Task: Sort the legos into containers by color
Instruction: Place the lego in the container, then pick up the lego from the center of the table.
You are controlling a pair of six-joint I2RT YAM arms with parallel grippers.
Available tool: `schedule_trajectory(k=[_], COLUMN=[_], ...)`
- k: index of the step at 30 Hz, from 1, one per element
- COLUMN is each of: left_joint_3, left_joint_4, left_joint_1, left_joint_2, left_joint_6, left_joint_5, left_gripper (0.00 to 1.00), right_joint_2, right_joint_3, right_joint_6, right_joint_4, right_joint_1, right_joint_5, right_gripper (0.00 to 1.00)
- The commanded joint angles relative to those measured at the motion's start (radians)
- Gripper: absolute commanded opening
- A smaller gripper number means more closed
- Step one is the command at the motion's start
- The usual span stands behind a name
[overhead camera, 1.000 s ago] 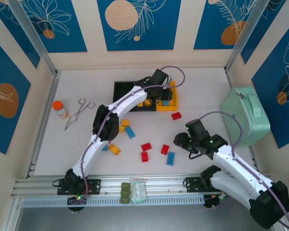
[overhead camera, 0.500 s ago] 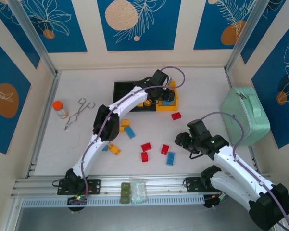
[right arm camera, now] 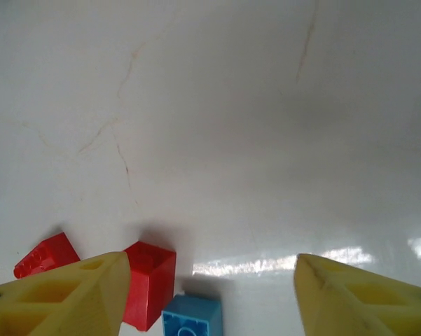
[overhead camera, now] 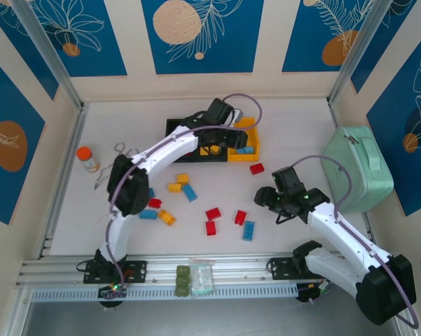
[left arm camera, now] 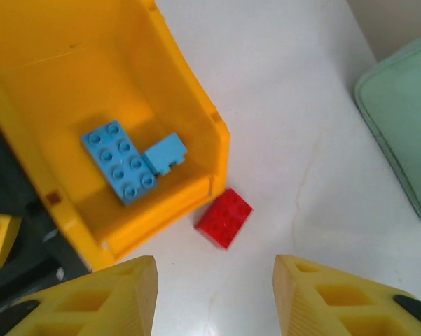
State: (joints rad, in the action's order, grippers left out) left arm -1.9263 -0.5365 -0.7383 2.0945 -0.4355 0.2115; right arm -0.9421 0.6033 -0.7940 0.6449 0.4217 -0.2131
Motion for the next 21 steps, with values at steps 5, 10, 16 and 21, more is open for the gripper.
schedule_trajectory(k=[5, 10, 16, 21], left_joint_3=[0.382, 0.616, 0.837, 0.982], left_joint_4=[0.148, 0.192, 0.182, 0.18], left_joint_1=[0.0, 0.019, 0.04, 0.059], left_joint_2=[-0.272, -0.441, -0.628, -0.769], left_joint_6=[-0.001, -0.03, -0.059, -0.101], left_joint_5=[0.028, 0.009, -0.038, -0.085], left_gripper=[0.51, 0.52, 0.54, 0.56], right_joint_2=[-0.199, -0.335, -0.468, -0.602], right_joint_3=[0.114, 0.126, 0.219, 0.345], right_joint_6=[0.201, 0.362, 0.432, 0.44], right_joint_4=[-0.168, -0.383, -0.435, -0.338], right_joint_1=[-0.018, -0.025, -0.088, -0.137], right_joint_5=[-0.135, -0.166, -0.12, -0.078], right_gripper=[0.71, 0.78, 0.83, 0.83])
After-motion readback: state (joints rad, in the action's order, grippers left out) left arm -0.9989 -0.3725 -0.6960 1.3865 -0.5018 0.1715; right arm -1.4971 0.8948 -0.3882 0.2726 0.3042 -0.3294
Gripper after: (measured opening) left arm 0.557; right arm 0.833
